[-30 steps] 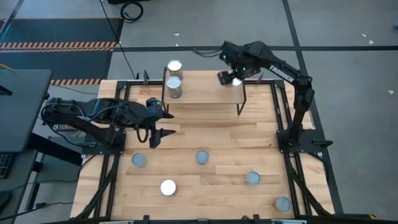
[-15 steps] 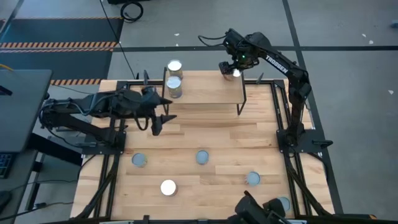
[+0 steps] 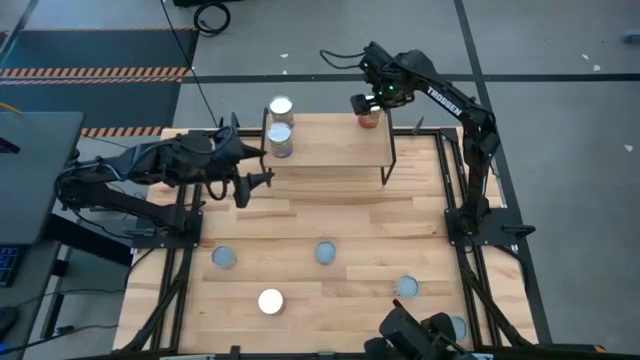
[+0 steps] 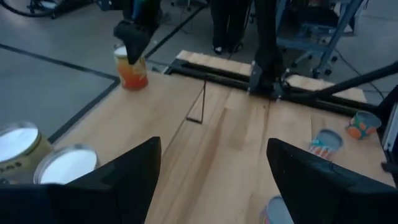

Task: Pick and place cans onto a shelf
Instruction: Put the top canned corn on the shelf

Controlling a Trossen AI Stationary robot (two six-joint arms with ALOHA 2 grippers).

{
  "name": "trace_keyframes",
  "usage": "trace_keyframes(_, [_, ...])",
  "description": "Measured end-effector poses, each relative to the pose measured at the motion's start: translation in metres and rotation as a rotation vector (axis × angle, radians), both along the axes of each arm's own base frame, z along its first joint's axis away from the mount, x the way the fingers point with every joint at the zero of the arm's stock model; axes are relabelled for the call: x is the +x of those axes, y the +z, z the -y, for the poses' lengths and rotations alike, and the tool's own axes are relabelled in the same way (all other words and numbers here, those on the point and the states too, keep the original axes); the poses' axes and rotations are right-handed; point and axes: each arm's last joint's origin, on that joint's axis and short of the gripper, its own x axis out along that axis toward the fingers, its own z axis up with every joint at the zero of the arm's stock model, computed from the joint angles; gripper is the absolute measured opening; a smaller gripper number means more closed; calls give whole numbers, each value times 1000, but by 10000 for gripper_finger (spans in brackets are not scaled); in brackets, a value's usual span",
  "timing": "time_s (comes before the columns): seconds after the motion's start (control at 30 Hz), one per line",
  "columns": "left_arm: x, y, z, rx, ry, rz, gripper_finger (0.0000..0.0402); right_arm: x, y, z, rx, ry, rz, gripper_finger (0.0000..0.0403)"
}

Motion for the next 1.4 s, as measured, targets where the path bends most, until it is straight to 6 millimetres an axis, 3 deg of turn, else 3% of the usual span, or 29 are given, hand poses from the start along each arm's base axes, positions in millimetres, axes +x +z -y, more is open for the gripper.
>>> trace_keyframes(0.37, [-2,1,3,-23,-5,15,297,2,7,-11,-26,28,-10,355])
trace_keyframes(0.53, [-2,1,4,-30,-7,17,297,-10,27,-39,-73,33,-86,355])
trace_keyframes(0.67, [-4,2,4,-33,-6,24,297,-13,50,-84,-144,113,-97,354])
trace_keyframes(0.83, [-6,4,4,-36,-5,36,297,-7,77,-170,-200,309,21,354])
trace_keyframes(1.0, [-6,3,4,-36,-4,27,297,-2,84,-263,-210,522,109,354])
trace_keyframes(1.1, [-7,3,4,-57,3,34,297,-3,83,-305,-232,559,139,354])
trace_keyframes(1.23, [-15,12,3,-103,17,123,297,-6,82,-334,-280,491,196,354])
trace_keyframes(1.4, [-21,25,5,-137,12,263,297,-9,86,-338,-373,468,227,354])
